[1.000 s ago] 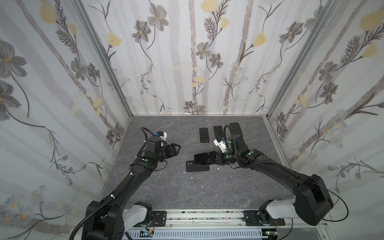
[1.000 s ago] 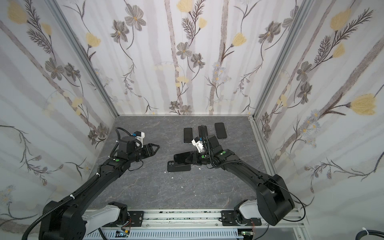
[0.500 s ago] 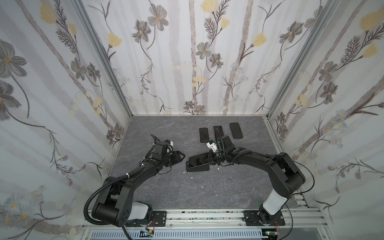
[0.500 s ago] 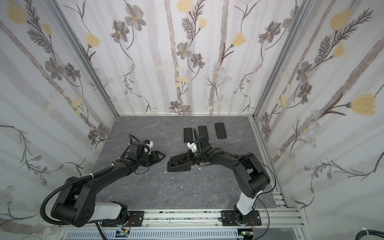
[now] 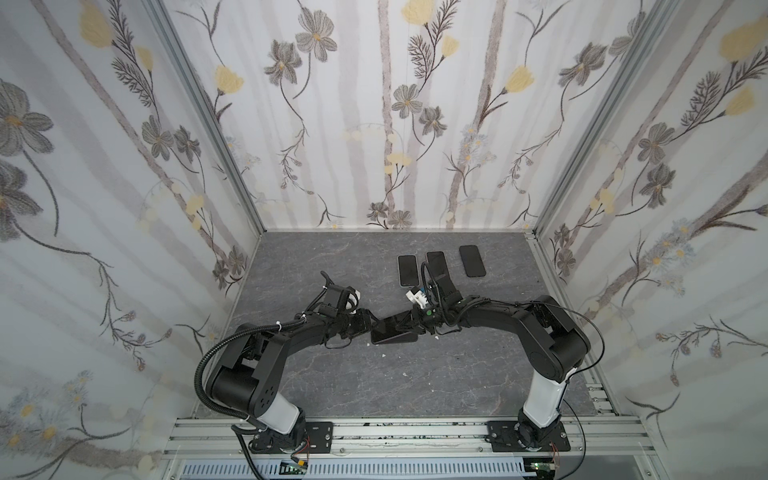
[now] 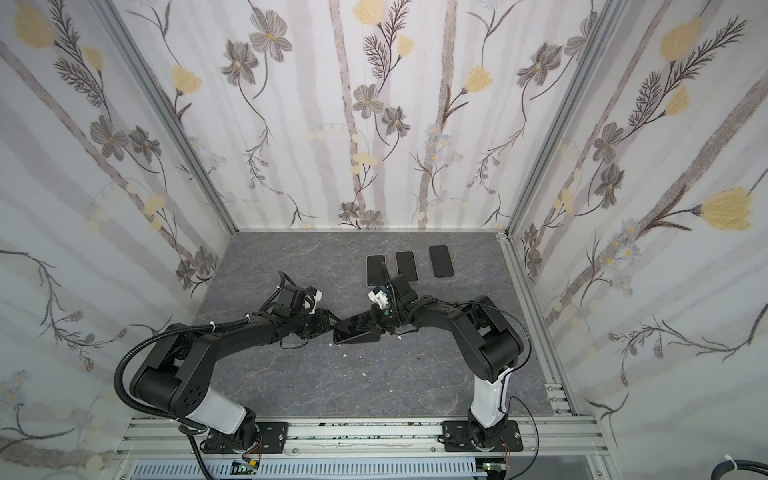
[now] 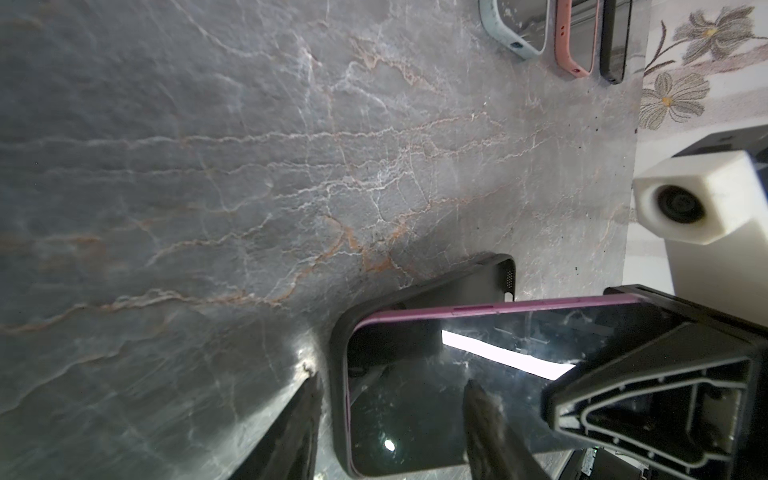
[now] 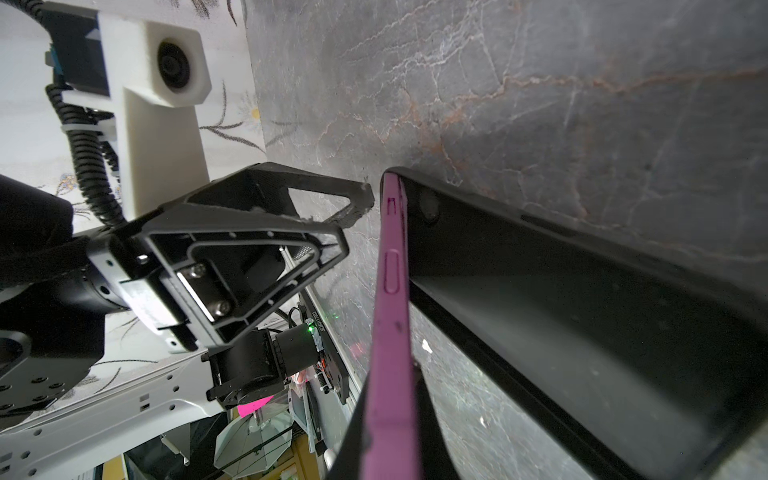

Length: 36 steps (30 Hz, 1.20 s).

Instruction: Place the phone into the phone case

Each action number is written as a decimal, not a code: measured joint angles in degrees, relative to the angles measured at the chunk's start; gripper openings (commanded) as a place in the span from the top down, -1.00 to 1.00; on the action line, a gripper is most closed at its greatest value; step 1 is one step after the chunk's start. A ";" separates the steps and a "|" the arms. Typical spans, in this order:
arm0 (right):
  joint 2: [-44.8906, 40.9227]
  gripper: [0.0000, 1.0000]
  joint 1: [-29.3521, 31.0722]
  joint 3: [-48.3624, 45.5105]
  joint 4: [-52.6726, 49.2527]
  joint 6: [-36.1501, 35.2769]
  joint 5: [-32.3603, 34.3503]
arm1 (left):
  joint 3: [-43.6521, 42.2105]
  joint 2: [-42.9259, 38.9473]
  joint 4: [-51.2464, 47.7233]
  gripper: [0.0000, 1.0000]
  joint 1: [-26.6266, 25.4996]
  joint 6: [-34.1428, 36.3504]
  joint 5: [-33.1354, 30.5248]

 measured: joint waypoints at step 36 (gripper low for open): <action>-5.03 0.03 -1.64 4.94 -21.90 -8.11 20.00 | 0.42 -0.02 -3.45 0.13 -1.62 2.62 -5.53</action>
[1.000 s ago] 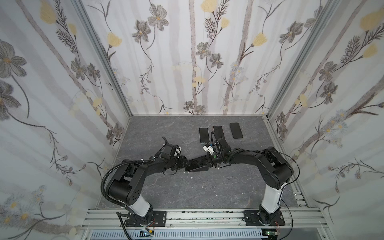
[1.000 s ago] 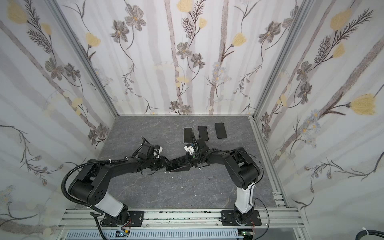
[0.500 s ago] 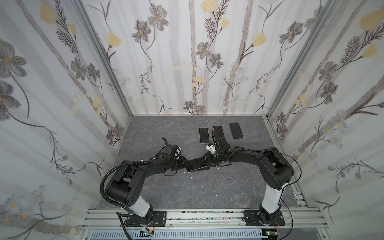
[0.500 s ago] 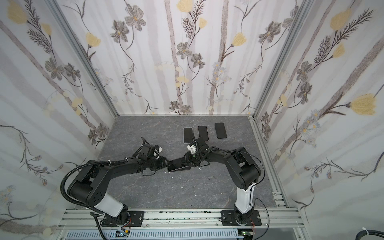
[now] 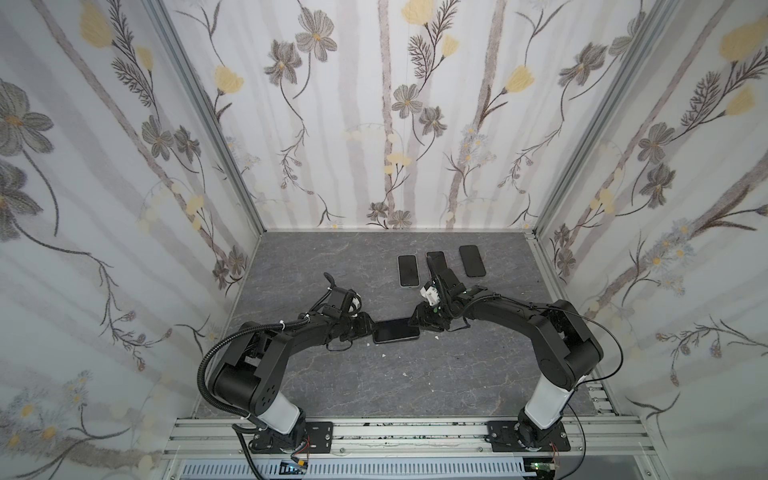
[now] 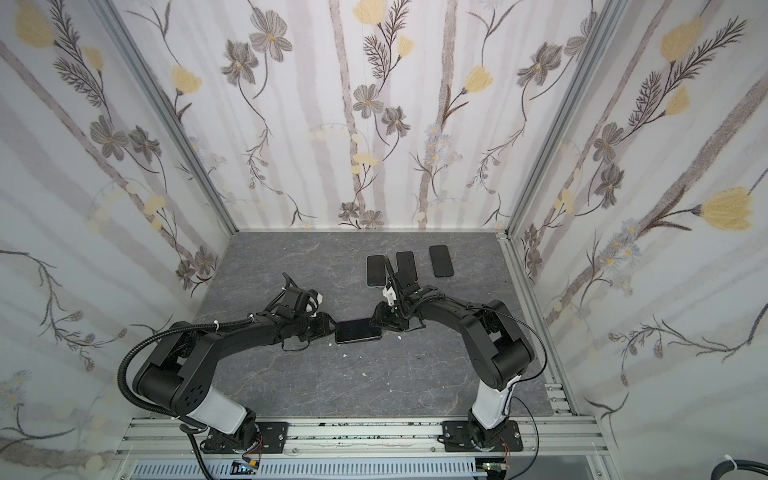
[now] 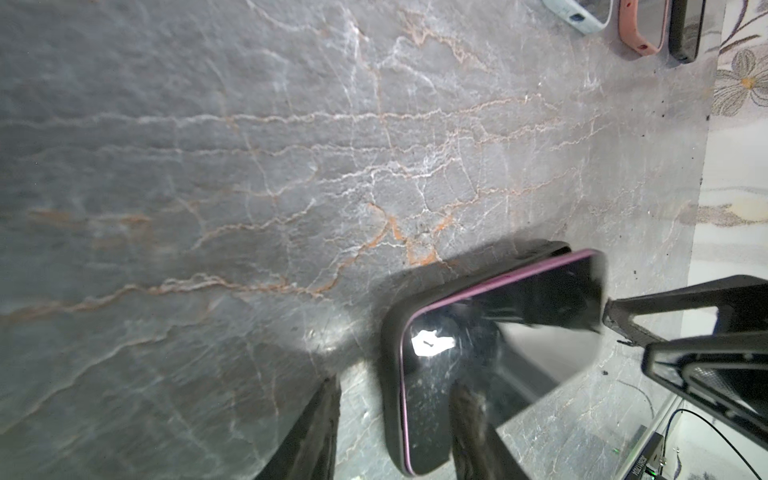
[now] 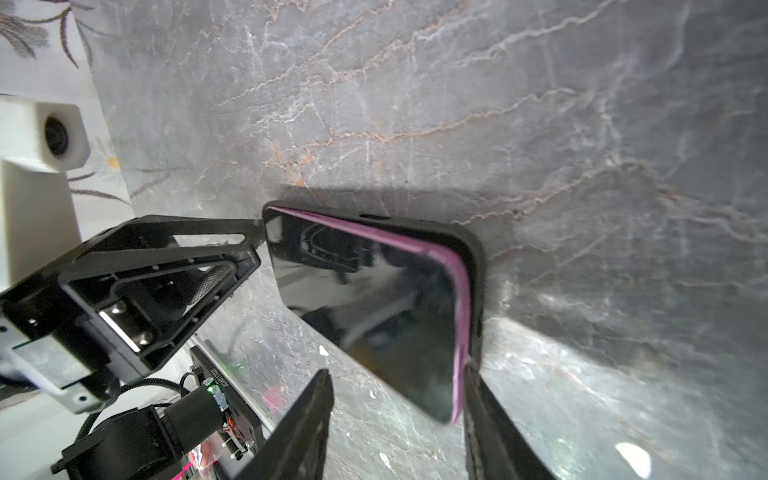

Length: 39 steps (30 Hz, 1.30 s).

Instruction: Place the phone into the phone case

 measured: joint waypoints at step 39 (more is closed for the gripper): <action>2.86 0.45 2.03 -1.66 0.79 -2.82 2.78 | 0.72 2.08 -0.96 0.37 -1.75 1.27 1.51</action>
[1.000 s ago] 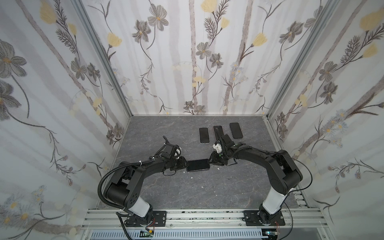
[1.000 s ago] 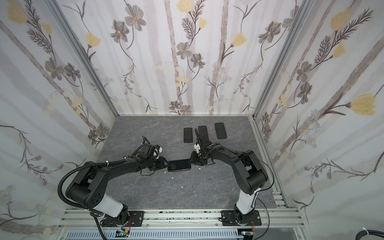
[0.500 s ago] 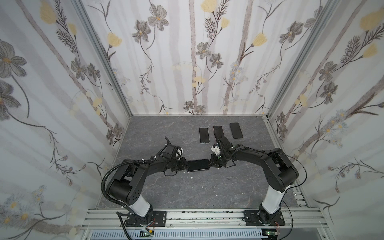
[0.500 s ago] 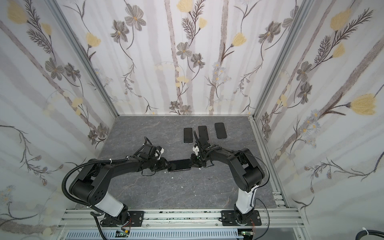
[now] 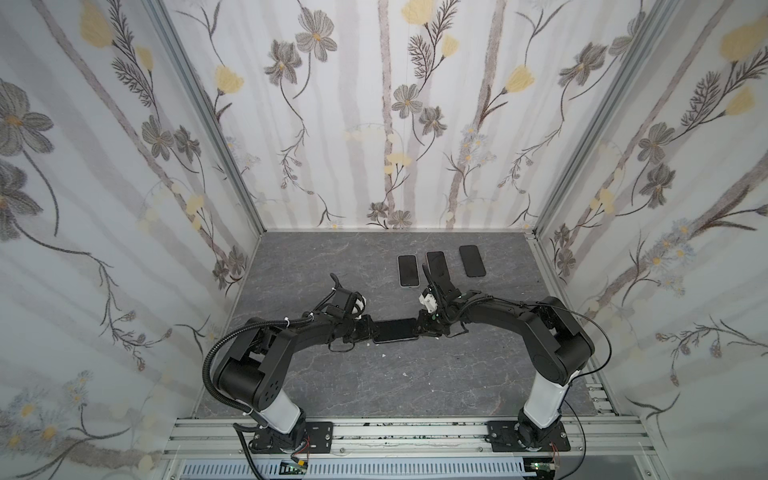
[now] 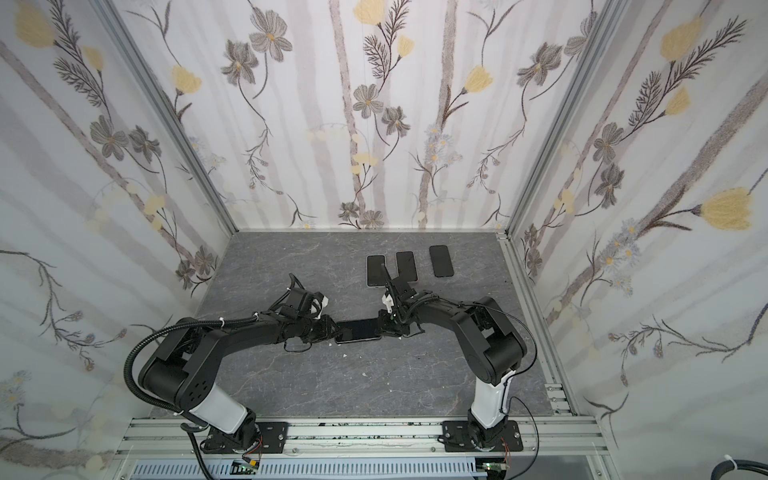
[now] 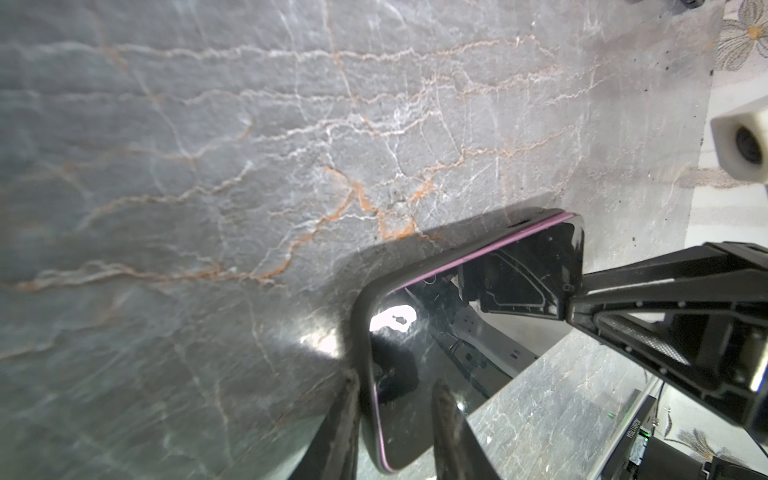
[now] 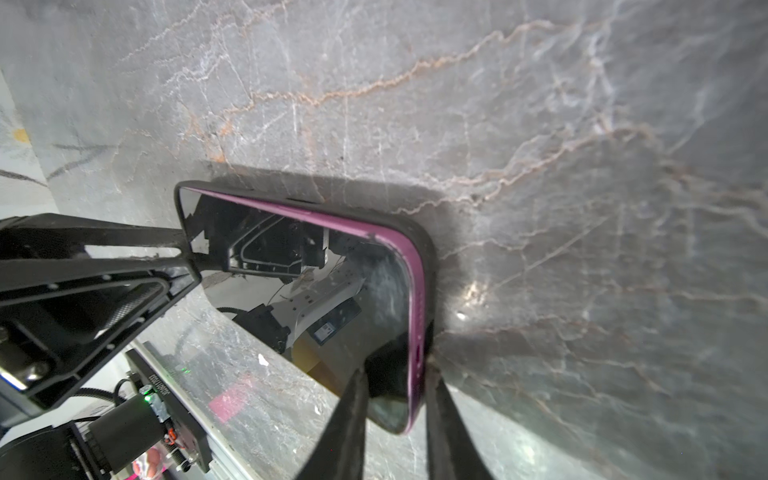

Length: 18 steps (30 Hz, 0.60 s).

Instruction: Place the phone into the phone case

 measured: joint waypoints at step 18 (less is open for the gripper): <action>0.09 0.89 -0.39 -0.33 -1.11 -1.07 -1.70 | 0.13 -0.42 -0.68 0.40 0.00 0.81 -2.67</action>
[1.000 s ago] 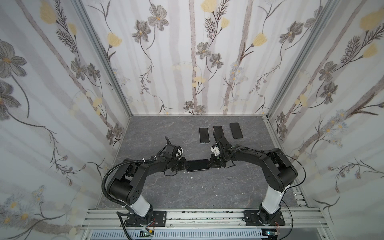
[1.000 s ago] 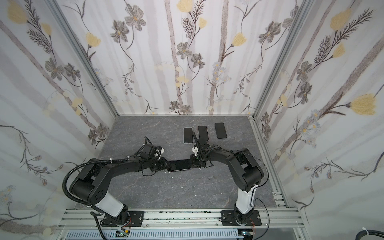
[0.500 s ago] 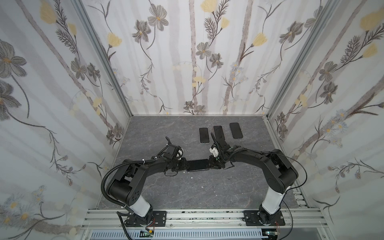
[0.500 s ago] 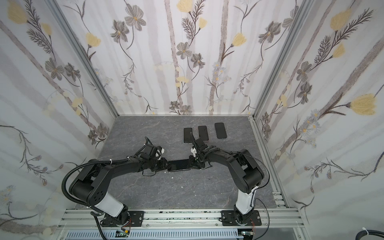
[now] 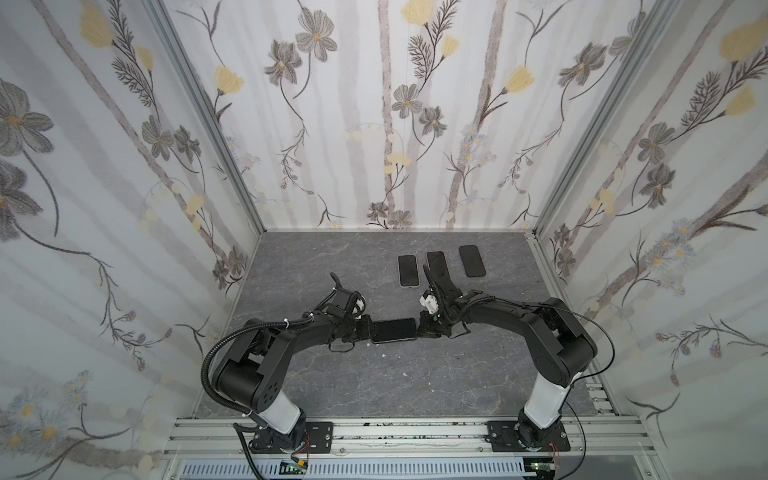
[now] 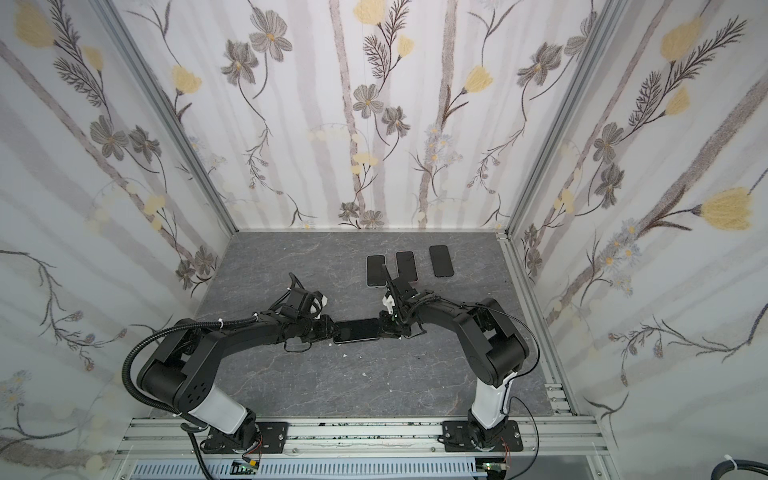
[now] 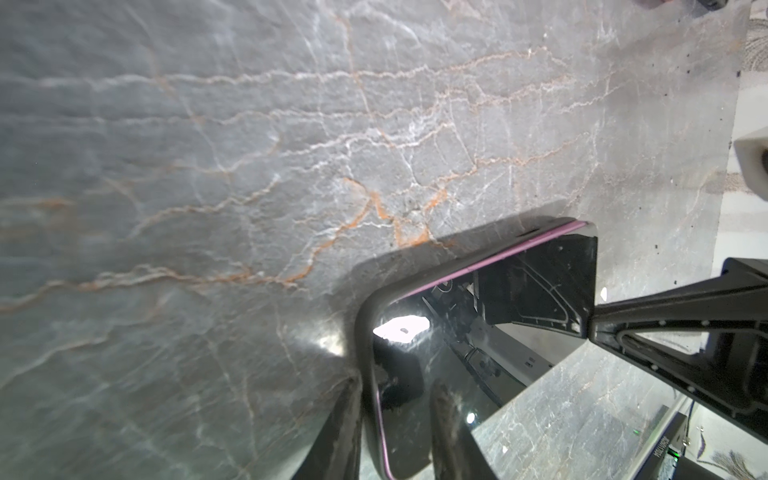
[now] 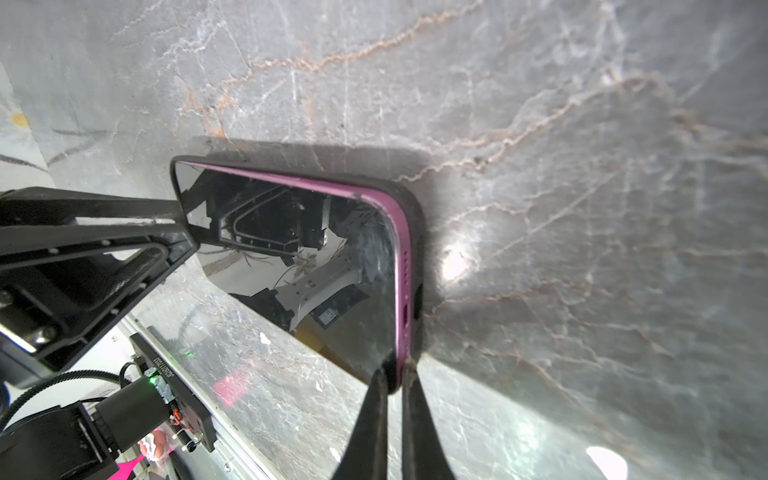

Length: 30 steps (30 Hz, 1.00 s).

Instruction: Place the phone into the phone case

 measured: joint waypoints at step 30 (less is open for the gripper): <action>2.45 0.89 0.09 -1.29 2.16 0.50 -0.68 | -0.61 0.11 1.07 0.49 0.02 -0.02 -1.51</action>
